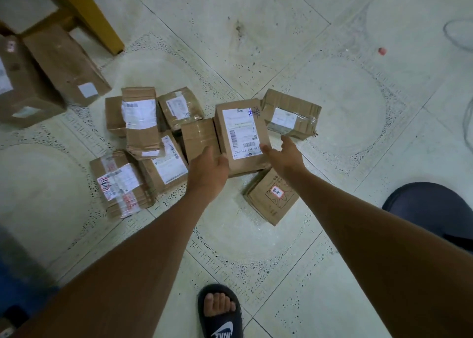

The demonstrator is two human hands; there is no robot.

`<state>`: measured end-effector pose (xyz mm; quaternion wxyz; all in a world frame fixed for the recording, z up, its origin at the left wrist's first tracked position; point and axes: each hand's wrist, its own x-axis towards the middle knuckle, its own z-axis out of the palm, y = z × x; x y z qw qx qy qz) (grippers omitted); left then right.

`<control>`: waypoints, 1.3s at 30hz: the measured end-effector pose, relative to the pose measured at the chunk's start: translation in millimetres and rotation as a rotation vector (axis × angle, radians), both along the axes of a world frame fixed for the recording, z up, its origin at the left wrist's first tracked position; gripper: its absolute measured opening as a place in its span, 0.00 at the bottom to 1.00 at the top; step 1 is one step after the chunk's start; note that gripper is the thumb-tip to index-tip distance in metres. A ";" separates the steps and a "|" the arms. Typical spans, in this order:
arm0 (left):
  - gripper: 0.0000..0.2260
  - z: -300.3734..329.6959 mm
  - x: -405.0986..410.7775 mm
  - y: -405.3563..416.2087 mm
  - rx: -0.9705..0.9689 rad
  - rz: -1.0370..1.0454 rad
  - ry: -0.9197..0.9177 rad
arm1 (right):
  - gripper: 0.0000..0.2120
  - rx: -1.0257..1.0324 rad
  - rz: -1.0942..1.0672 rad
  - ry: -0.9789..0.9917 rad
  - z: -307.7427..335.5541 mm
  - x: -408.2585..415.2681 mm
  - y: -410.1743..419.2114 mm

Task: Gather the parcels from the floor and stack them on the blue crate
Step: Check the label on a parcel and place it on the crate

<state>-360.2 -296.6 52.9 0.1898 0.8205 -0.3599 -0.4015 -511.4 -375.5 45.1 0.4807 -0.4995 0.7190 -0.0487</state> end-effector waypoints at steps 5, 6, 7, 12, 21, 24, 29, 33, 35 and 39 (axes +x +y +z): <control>0.10 -25.3 -13.6 -10.1 -0.015 0.071 0.095 | 0.29 0.052 -0.018 -0.056 -27.3 5.1 1.2; 0.11 -29.1 -15.8 -9.2 -0.018 0.078 0.109 | 0.25 0.048 -0.023 -0.070 -30.0 6.9 4.7; 0.11 -32.3 -17.7 -7.8 -0.018 0.079 0.122 | 0.22 0.040 -0.033 -0.083 -31.2 8.9 8.3; 0.13 -29.2 -18.3 -6.9 -0.045 0.112 0.167 | 0.18 -0.020 -0.067 -0.134 -18.8 12.4 15.6; 0.13 53.0 31.9 4.3 -0.089 0.225 0.083 | 0.19 -0.055 0.057 -0.150 62.0 63.0 22.2; 0.13 88.1 77.2 30.1 -0.128 0.313 0.047 | 0.18 -0.077 0.148 -0.186 99.2 109.4 39.0; 0.11 144.9 168.8 92.8 -0.124 0.446 -0.114 | 0.12 -0.106 0.284 -0.300 158.8 198.3 89.9; 0.11 184.3 237.5 157.8 -0.159 0.536 -0.175 | 0.12 -0.099 0.344 -0.358 192.7 269.6 144.9; 0.10 202.1 271.3 199.8 -0.169 0.579 -0.196 | 0.13 -0.099 0.373 -0.380 212.1 306.2 181.6; 0.10 228.6 329.4 286.4 -0.168 0.622 -0.216 | 0.11 -0.006 0.406 -0.406 236.8 368.3 256.8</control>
